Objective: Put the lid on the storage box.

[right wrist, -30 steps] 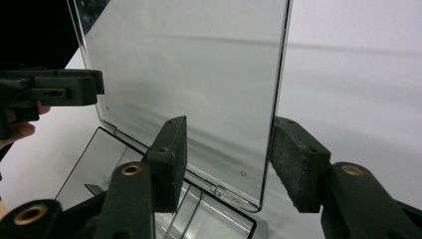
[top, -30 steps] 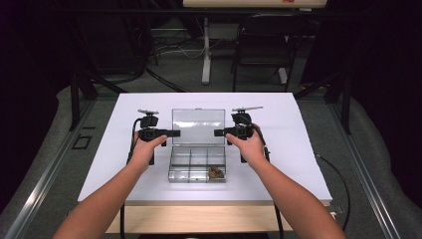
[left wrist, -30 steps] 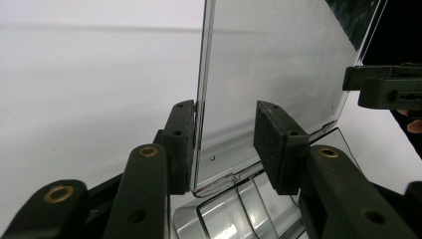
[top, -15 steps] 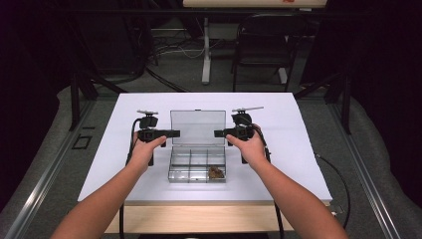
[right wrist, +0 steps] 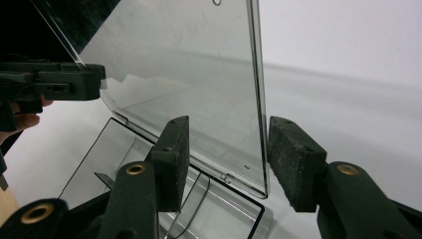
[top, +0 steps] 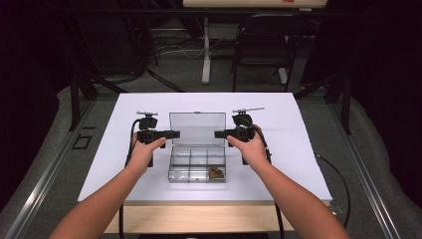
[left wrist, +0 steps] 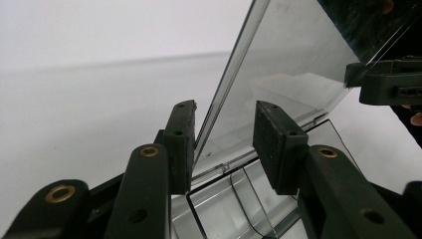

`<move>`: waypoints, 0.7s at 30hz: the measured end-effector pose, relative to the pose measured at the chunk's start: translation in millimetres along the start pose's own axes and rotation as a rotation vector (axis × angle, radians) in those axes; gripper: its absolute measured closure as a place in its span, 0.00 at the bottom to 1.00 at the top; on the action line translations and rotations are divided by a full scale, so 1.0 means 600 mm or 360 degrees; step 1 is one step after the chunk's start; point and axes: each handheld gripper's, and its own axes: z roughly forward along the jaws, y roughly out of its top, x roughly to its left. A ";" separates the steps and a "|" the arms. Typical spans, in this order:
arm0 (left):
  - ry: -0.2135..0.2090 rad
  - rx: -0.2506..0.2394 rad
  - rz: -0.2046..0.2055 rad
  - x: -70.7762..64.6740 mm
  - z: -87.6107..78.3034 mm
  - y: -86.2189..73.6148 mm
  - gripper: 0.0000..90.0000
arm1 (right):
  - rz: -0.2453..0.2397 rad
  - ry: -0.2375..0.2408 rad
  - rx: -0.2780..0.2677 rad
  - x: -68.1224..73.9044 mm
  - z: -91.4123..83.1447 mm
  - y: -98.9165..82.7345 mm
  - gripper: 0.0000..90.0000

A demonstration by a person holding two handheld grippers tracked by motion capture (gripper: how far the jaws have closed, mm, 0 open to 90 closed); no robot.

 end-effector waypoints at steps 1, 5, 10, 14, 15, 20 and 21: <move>0.0002 -0.0006 0.0004 -0.002 -0.001 -0.001 0.68 | -0.0006 0.0001 -0.0001 0.000 -0.001 0.000 0.58; 0.0001 -0.0011 0.0020 -0.004 -0.003 -0.003 0.68 | -0.0027 -0.0007 0.0002 0.003 -0.003 -0.002 0.58; -0.0009 -0.0016 0.0024 -0.004 -0.004 -0.005 0.66 | -0.0034 -0.0006 -0.0009 0.004 -0.004 -0.004 0.58; -0.0011 -0.0022 0.0038 -0.006 -0.005 -0.007 0.65 | -0.0038 0.0000 -0.0006 0.004 -0.006 -0.006 0.59; -0.0011 -0.0022 0.0038 -0.006 -0.005 -0.007 0.65 | -0.0038 0.0001 -0.0009 0.005 -0.007 -0.006 0.59; -0.0011 -0.0019 0.0072 -0.009 -0.008 -0.009 0.63 | -0.0051 -0.0001 -0.0009 0.007 -0.008 -0.007 0.59; -0.0004 -0.0020 0.0086 -0.012 -0.009 -0.010 0.62 | -0.0053 -0.0001 -0.0011 0.008 -0.009 -0.008 0.59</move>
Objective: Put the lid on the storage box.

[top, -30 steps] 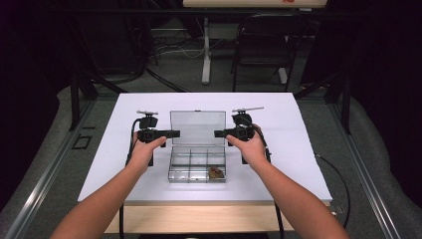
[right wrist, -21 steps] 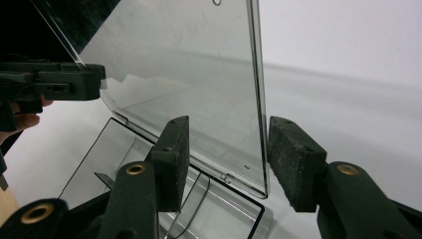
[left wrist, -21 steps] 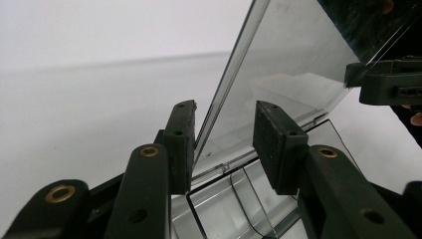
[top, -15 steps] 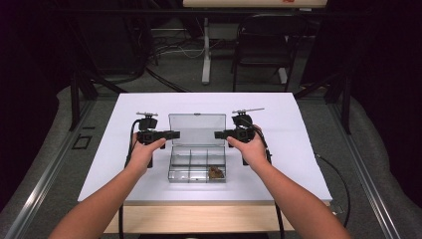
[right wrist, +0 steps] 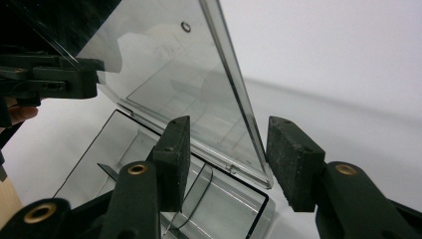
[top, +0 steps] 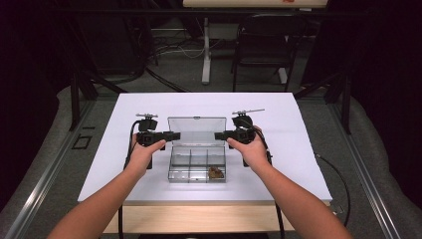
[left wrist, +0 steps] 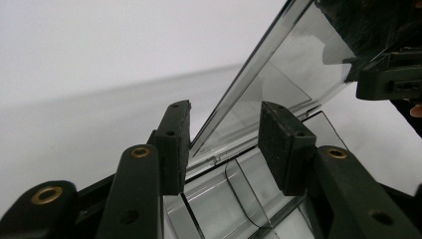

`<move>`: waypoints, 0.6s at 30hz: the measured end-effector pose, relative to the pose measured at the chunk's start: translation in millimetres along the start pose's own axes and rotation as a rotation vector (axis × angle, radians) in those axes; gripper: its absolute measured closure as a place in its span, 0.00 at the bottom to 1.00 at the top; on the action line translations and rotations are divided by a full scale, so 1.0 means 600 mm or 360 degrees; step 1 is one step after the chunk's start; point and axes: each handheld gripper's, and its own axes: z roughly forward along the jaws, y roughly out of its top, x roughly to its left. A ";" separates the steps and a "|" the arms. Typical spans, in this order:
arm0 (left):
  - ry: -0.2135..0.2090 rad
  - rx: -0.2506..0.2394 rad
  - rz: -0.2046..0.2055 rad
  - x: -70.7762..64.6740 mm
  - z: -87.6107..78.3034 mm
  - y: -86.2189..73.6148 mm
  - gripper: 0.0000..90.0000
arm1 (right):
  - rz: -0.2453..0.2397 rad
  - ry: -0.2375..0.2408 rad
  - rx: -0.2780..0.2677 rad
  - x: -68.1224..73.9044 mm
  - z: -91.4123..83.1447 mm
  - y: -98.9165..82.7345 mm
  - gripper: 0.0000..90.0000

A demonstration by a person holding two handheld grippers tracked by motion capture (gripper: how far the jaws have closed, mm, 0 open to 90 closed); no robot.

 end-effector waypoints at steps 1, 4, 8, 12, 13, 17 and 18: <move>0.0001 0.0003 0.0007 -0.001 -0.001 0.000 0.62 | -0.0003 0.0004 0.0001 0.000 0.000 0.000 0.59; 0.0007 0.0003 0.0028 -0.004 -0.003 -0.001 0.62 | -0.0009 0.0000 0.0003 0.001 -0.002 -0.002 0.59; 0.0008 0.0009 0.0057 -0.007 -0.008 -0.001 0.62 | -0.0015 0.0010 0.0000 0.002 -0.004 -0.003 0.59; 0.0011 -0.0009 0.0070 -0.010 -0.013 -0.002 0.61 | -0.0026 0.0003 0.0006 0.004 -0.005 -0.004 0.59; 0.0010 -0.0015 0.0068 -0.011 -0.015 -0.002 0.61 | -0.0035 0.0003 0.0006 0.004 -0.005 -0.005 0.59; 0.0003 -0.0030 0.0076 -0.012 -0.021 -0.003 0.61 | -0.0041 -0.0002 0.0000 0.007 -0.007 -0.005 0.59; -0.0003 -0.0034 0.0071 -0.013 -0.023 -0.002 0.61 | -0.0044 -0.0006 0.0004 0.008 -0.007 -0.006 0.59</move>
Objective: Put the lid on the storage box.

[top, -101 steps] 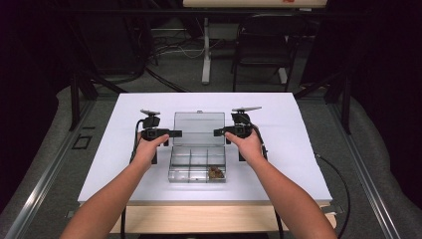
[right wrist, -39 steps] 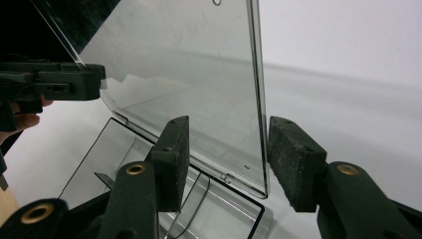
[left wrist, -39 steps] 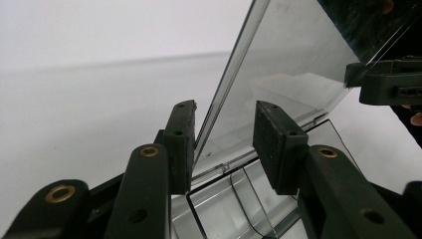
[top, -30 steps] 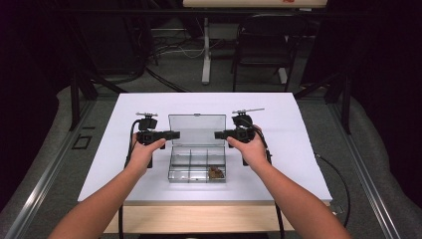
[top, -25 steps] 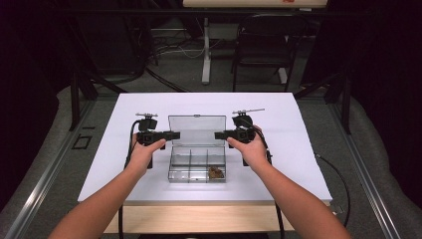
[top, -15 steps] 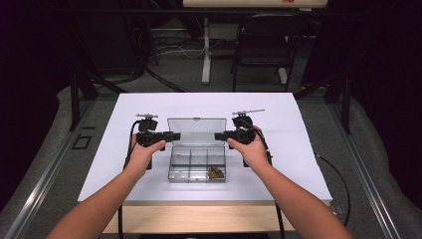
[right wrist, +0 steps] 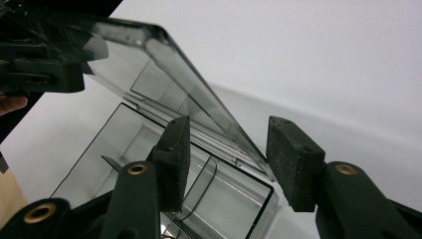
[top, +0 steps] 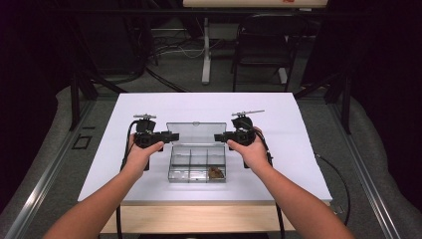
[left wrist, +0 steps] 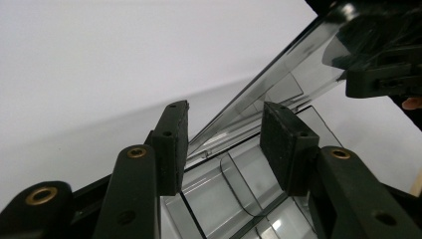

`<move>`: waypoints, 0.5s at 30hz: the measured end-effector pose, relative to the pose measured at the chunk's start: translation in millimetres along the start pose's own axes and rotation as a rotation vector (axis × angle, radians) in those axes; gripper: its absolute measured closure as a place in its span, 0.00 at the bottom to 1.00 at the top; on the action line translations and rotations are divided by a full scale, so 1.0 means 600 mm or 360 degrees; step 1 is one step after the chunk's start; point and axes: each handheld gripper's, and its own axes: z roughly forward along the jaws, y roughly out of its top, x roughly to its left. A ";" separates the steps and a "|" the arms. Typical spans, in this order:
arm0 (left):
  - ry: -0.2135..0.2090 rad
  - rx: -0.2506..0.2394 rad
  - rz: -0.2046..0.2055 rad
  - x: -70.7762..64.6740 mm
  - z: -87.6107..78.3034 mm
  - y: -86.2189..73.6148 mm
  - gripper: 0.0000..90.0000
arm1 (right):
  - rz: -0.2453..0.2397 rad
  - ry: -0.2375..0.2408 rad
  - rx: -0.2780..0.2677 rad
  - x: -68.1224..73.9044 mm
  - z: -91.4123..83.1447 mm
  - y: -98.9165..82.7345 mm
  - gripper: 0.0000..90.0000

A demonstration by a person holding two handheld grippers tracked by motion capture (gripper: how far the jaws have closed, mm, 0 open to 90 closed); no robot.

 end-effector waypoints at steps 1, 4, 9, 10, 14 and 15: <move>-0.0005 -0.0007 -0.0001 -0.001 -0.002 0.000 0.61 | -0.0002 0.0002 -0.0004 0.000 0.000 -0.001 0.58; -0.0004 -0.0016 0.0018 -0.002 -0.007 0.001 0.61 | -0.0014 0.0004 -0.0011 0.001 -0.001 -0.003 0.58; -0.0012 -0.0018 0.0036 -0.004 -0.014 0.002 0.61 | -0.0020 -0.0003 -0.0017 0.002 -0.002 -0.005 0.58; -0.0010 -0.0024 0.0045 -0.005 -0.019 0.003 0.61 | -0.0031 -0.0002 -0.0013 0.002 -0.003 -0.006 0.58; -0.0001 -0.0041 0.0067 -0.009 -0.029 0.004 0.62 | -0.0032 -0.0001 -0.0024 0.003 -0.005 -0.009 0.58; -0.0001 -0.0037 0.0078 -0.010 -0.031 0.005 0.62 | -0.0034 0.0002 -0.0030 0.003 -0.005 -0.010 0.58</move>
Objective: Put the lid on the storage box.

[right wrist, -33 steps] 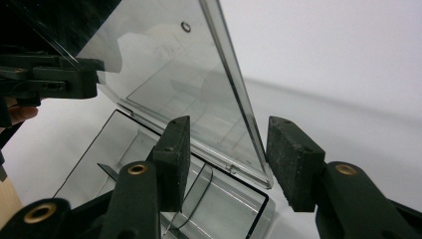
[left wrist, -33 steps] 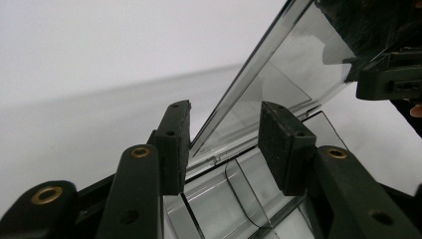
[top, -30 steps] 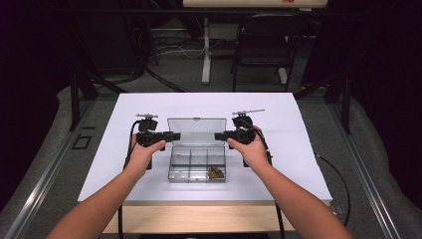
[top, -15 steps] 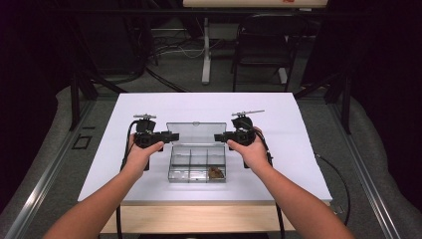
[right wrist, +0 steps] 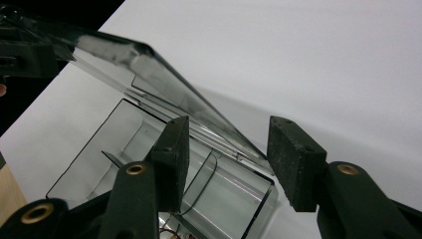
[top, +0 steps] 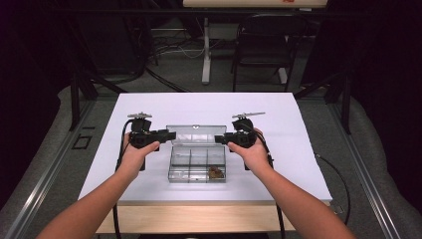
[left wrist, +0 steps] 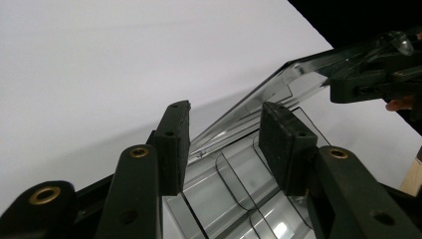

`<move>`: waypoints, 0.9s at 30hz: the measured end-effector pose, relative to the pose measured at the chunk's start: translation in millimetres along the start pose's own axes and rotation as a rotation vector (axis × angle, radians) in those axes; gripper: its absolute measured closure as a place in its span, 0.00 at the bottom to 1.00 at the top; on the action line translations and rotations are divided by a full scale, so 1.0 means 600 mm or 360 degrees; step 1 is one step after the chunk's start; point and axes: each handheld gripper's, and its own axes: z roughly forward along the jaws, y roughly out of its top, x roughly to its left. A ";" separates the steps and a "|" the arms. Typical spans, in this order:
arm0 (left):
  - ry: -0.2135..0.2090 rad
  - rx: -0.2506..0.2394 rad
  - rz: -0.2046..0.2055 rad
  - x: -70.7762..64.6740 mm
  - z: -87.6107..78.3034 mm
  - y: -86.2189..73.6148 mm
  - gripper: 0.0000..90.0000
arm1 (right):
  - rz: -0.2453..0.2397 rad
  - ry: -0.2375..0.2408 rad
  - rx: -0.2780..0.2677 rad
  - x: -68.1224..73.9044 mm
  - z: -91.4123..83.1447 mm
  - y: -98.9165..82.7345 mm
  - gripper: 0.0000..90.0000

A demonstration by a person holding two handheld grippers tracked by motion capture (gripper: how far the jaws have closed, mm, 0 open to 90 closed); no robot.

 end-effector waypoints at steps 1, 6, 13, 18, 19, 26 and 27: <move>0.0002 -0.0001 0.0008 -0.001 -0.002 0.000 0.63 | -0.0005 0.0000 -0.0007 0.000 0.000 -0.001 0.58; 0.0004 -0.0013 0.0028 -0.007 -0.011 0.001 0.65 | -0.0012 0.0005 0.0000 0.000 -0.002 -0.003 0.58; 0.0018 -0.0020 0.0053 -0.015 -0.021 0.000 0.69 | -0.0036 0.0000 0.0009 0.000 -0.004 -0.007 0.57; 0.0020 -0.0041 0.0072 -0.021 -0.028 -0.002 0.71 | -0.0043 -0.0007 0.0011 0.002 -0.006 -0.009 0.57; 0.0019 -0.0048 0.0077 -0.022 -0.029 -0.003 0.72 | -0.0039 -0.0013 0.0014 0.003 -0.006 -0.010 0.57; 0.0016 -0.0053 0.0097 -0.027 -0.034 -0.005 0.73 | -0.0063 -0.0013 0.0003 0.005 -0.007 -0.013 0.57; 0.0015 -0.0054 0.0097 -0.028 -0.034 -0.006 0.73 | -0.0063 -0.0013 0.0003 0.006 -0.007 -0.014 0.57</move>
